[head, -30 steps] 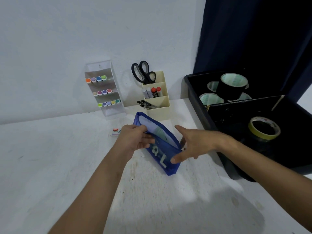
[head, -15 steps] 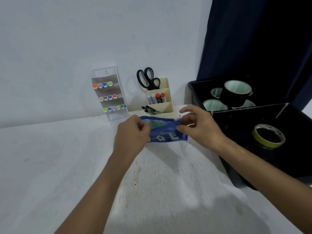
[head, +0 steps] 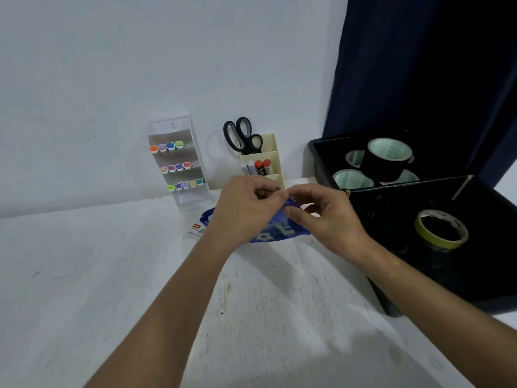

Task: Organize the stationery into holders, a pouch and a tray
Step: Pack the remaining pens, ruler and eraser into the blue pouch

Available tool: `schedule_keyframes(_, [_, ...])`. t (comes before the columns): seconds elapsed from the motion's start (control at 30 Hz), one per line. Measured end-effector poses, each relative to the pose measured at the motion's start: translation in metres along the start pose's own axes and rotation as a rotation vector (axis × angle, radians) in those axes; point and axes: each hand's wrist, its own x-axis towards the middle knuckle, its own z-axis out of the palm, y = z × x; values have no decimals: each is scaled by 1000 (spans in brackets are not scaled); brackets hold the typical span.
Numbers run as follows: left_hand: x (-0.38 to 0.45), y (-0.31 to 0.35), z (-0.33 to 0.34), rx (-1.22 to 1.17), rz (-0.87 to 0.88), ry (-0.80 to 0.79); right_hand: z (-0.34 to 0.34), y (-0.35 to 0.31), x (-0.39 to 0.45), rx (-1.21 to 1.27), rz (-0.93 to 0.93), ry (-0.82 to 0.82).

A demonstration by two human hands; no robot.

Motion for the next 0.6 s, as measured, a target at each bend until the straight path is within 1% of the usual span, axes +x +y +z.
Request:
schedule_keyframes(0.13, [1,-1,2,-6,-25,-2,1,6,-1,-60,-8,-57])
schedule_keyframes(0.27, [3,-3,3,-17,-44,-32,3,10,-3,8,131,-169])
schedule_keyframes(0.37, [5,-2,2,30,-15,-73,3,12,-5,-3,146,-206])
schedule_keyframes(0.47, [8,0,0,63,16,-108,3,11,-7,37,166,-218])
schedule_keyframes(0.53, [9,0,0,96,29,-96,4,10,-7,73,174,-200])
schedule_keyframes(0.6, [9,-4,0,80,21,-71,5,10,-7,127,196,-173])
